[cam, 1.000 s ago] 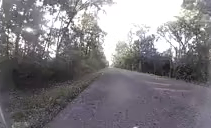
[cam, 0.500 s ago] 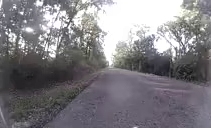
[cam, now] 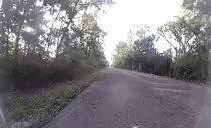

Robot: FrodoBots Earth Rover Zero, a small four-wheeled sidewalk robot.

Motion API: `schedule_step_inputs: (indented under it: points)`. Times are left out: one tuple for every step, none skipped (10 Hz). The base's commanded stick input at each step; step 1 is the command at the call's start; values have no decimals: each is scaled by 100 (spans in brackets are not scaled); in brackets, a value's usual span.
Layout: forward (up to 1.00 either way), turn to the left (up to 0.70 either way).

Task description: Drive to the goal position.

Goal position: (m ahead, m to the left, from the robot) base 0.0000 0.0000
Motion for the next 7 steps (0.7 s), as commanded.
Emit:
schedule_step_inputs:
  points:
    - [5, 0]
    - [5, 0]
    - [5, 0]
    - [5, 0]
    - [5, 0]
    - [5, 0]
    - [5, 0]
